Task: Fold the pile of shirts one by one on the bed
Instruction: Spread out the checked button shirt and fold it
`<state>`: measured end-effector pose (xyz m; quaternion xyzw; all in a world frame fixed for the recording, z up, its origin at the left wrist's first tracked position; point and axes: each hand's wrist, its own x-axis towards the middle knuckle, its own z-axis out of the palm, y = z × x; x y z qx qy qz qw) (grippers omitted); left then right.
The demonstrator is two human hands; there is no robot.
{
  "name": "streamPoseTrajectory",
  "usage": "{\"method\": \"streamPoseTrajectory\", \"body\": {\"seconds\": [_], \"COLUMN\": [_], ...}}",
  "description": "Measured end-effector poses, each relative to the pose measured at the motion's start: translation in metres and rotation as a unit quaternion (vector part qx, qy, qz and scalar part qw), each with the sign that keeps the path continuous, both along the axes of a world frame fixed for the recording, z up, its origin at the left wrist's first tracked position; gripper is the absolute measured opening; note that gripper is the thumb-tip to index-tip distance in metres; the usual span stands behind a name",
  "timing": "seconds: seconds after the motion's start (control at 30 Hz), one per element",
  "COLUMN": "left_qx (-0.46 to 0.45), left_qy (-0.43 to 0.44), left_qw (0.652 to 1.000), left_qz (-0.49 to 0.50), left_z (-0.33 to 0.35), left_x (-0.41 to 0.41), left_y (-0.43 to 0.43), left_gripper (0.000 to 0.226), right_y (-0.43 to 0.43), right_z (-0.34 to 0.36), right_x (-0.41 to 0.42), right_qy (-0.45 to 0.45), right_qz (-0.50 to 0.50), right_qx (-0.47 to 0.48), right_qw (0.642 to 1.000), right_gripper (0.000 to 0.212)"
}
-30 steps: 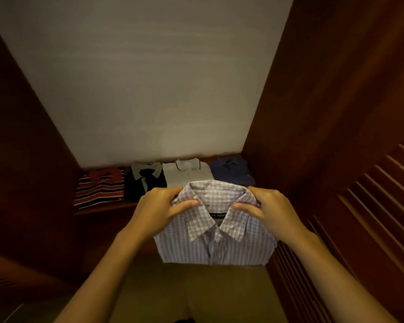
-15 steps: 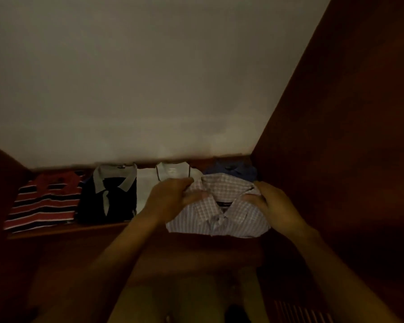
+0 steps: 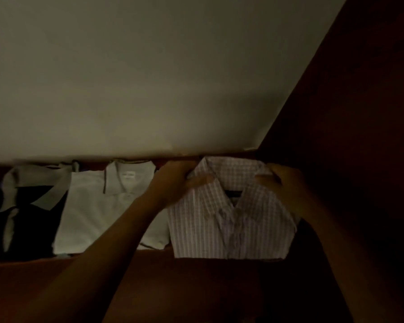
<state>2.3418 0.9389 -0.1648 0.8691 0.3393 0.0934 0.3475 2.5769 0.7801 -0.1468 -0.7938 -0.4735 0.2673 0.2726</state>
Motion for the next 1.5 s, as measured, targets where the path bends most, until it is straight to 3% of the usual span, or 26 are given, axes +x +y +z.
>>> {"method": "streamPoseTrajectory", "body": {"seconds": [0.07, 0.13, 0.23, 0.33, 0.43, 0.53, 0.67, 0.83, 1.0, 1.07, 1.13, 1.2, 1.33, 1.5], "left_qx": [0.006, -0.018, -0.037, 0.013, -0.035, -0.041, -0.009, -0.023, -0.01, 0.035, 0.084, 0.106, 0.093, 0.007], "left_qy": [0.05, 0.132, 0.215, 0.172, 0.105, 0.097, 0.161, 0.215, 0.206, 0.18, 0.101, 0.078, 0.251, 0.347], "left_qw": [0.998, 0.987, 0.965, 0.97, 0.973, 0.979, 0.975, 0.965, 0.958, 0.959, 0.975, 0.989, 0.962, 0.933], "left_qz": [0.031, 0.095, 0.143, 0.171, 0.202, 0.175, 0.154, 0.151, 0.201, 0.216, 0.181, 0.072, -0.046, -0.096], "left_z": [-0.041, -0.089, -0.153, -0.184, -0.184, -0.173, -0.158, -0.149, -0.147, -0.151, -0.156, -0.166, -0.19, -0.15], "left_x": [0.028, 0.045, 0.05, 0.043, 0.043, 0.045, 0.047, 0.05, 0.053, 0.052, 0.052, 0.048, 0.035, 0.039], "left_y": [0.031, 0.051, 0.049, 0.036, 0.041, 0.05, 0.056, 0.059, 0.058, 0.047, 0.03, 0.011, -0.008, -0.003], "left_gripper": [0.051, 0.059, 0.079, 0.073, 0.053, 0.032, 0.032, 0.039, 0.043, 0.058, 0.074, 0.074, 0.069, 0.066], "right_y": [0.033, 0.057, 0.064, 0.055, 0.052, 0.055, 0.073, 0.09, 0.099, 0.095, 0.083, 0.064, 0.043, 0.05], "right_z": [-0.044, -0.094, -0.158, -0.195, -0.201, -0.194, -0.184, -0.173, -0.157, -0.157, -0.165, -0.178, -0.197, -0.177], "right_x": [0.019, 0.03, 0.028, 0.018, 0.016, 0.018, 0.032, 0.044, 0.044, 0.036, 0.023, 0.007, -0.008, -0.007], "right_qy": [-0.031, -0.086, -0.083, -0.064, -0.081, -0.07, 0.018, -0.058, -0.119, -0.162, -0.17, -0.136, -0.121, -0.076], "right_qz": [-0.015, -0.019, 0.019, 0.028, 0.004, -0.012, -0.083, -0.067, -0.086, -0.073, -0.047, 0.004, 0.058, 0.068], "right_qx": [0.006, -0.063, -0.146, -0.128, -0.09, -0.054, -0.041, -0.098, -0.039, -0.029, -0.049, -0.081, -0.143, -0.215], "right_qw": [0.999, 0.994, 0.986, 0.989, 0.993, 0.996, 0.996, 0.991, 0.988, 0.984, 0.983, 0.987, 0.981, 0.971], "right_gripper": [0.013, 0.047, 0.066, 0.063, 0.06, 0.06, 0.061, 0.022, 0.02, 0.034, 0.051, 0.062, 0.073, 0.065]}}
